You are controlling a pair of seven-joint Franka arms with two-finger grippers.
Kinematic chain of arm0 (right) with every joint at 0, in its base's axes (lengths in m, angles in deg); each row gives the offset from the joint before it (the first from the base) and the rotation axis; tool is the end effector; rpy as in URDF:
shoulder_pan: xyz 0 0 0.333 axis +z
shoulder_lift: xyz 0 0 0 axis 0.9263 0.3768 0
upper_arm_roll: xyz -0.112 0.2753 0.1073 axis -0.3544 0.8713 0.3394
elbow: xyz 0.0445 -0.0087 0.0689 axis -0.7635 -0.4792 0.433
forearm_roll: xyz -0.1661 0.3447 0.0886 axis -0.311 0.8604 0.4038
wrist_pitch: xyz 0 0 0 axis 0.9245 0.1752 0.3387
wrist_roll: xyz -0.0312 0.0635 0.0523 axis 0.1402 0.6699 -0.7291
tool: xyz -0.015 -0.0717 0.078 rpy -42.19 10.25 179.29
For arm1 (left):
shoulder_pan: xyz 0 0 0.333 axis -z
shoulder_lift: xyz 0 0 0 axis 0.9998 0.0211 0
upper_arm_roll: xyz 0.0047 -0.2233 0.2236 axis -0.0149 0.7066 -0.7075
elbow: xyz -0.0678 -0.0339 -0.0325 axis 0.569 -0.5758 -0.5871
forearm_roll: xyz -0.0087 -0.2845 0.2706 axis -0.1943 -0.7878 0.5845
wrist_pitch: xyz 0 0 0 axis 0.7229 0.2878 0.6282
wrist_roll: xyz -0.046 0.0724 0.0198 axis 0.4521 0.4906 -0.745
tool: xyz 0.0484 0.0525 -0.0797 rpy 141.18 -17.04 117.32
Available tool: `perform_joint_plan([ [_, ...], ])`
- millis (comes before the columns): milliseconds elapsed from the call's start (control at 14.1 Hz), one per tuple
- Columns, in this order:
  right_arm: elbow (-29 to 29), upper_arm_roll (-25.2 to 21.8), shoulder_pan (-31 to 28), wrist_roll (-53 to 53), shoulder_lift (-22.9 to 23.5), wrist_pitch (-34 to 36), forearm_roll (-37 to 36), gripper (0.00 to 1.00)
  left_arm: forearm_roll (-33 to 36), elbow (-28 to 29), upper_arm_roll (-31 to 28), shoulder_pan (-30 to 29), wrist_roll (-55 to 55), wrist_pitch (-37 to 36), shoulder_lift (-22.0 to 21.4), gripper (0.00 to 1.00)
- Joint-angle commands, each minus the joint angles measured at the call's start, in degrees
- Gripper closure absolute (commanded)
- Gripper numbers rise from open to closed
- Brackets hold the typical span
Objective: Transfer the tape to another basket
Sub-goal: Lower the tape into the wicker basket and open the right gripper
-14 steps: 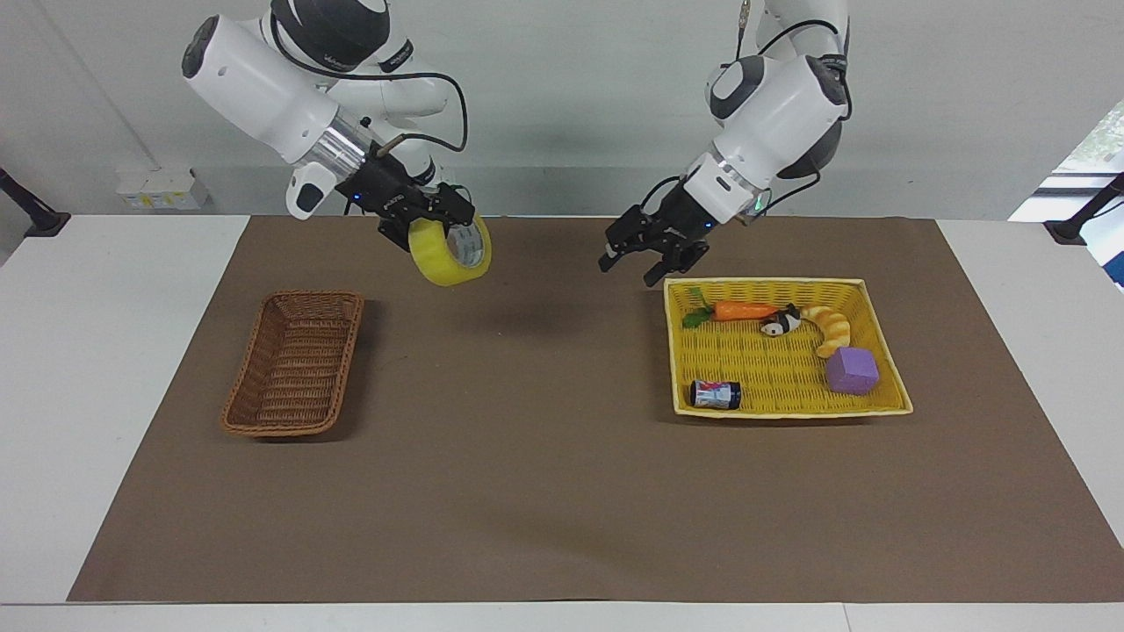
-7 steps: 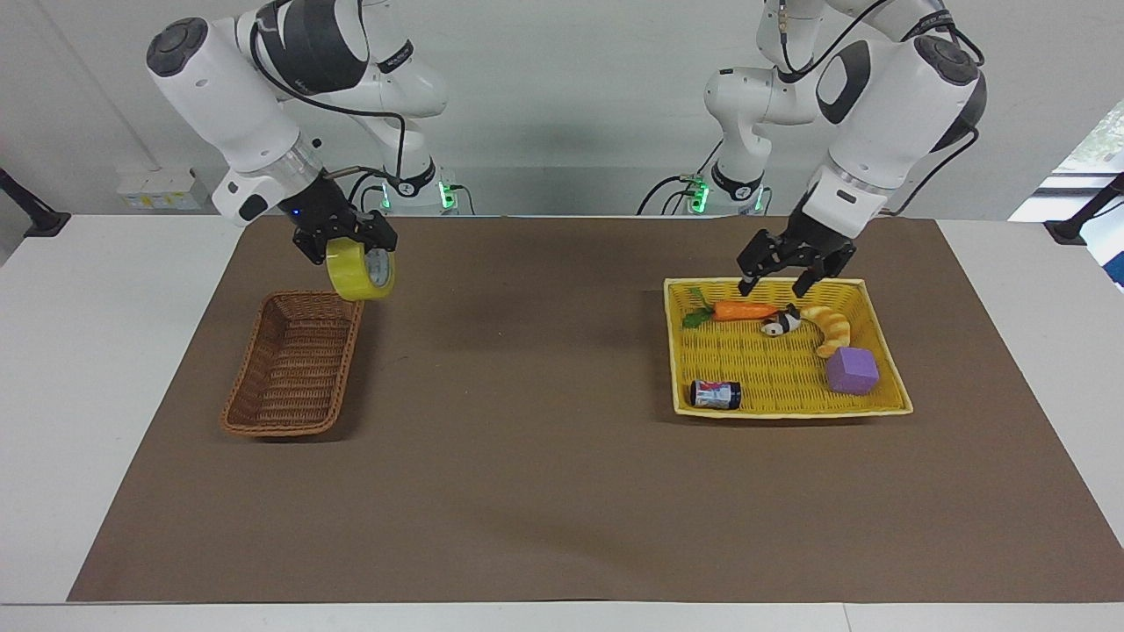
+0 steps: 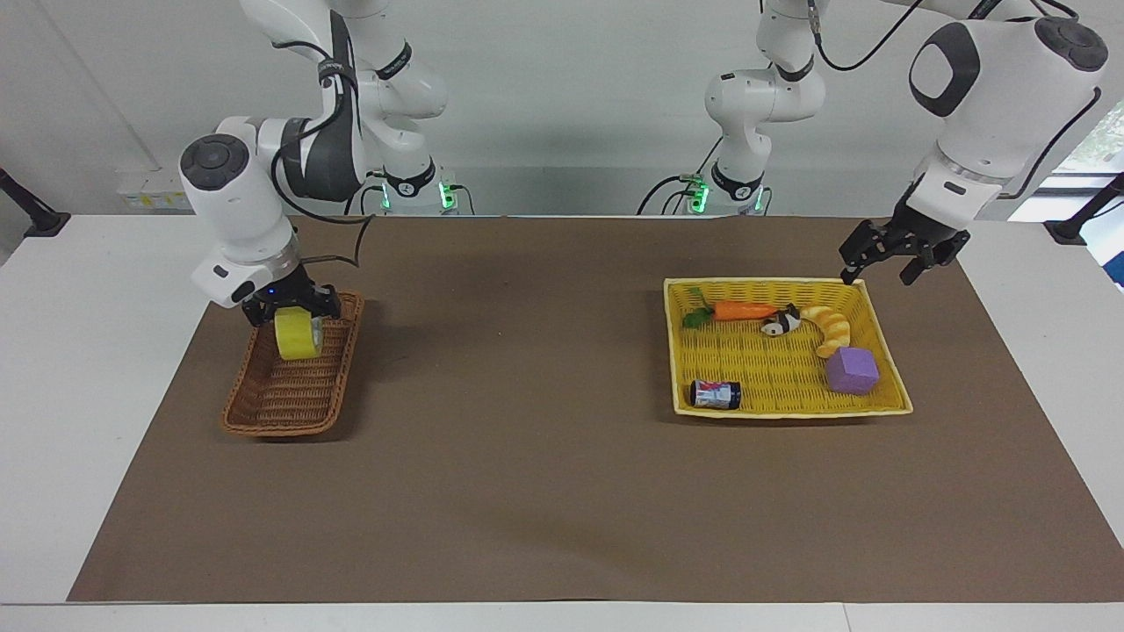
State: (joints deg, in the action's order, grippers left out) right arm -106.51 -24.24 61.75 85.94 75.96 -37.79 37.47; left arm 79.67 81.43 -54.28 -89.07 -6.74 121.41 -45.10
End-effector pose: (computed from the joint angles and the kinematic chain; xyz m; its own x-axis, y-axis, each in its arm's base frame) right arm 0.5758 -0.0439 0.4297 0.9723 0.2155 -0.0903 0.2285 -0.9578 0.1744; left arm 0.5615 -0.0213 0.5856 0.9998 -0.0154 0.0147 -0.0162 -0.9983 0.0566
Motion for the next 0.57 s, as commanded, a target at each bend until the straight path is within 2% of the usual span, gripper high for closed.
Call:
perform_joint_plan([
  [0, -3.0, 0.5, -1.5, 1.3, 0.0, -4.3, -8.2, 1.0, 4.3, -3.2, 0.8, 0.2, 0.9, -5.4, 0.5, 0.0],
  [213, -4.7, 0.5, -2.0, 1.3, 1.1, -7.0, -16.2, 1.0, 4.0, -4.5, 0.6, -0.1, 2.8, -7.2, 0.5, 0.0],
  [498, -9.1, 0.6, -3.8, 1.2, 1.1, -11.7, -17.4, 1.0, 3.5, -5.3, 0.6, -1.0, 2.6, -7.7, -0.6, 0.0],
])
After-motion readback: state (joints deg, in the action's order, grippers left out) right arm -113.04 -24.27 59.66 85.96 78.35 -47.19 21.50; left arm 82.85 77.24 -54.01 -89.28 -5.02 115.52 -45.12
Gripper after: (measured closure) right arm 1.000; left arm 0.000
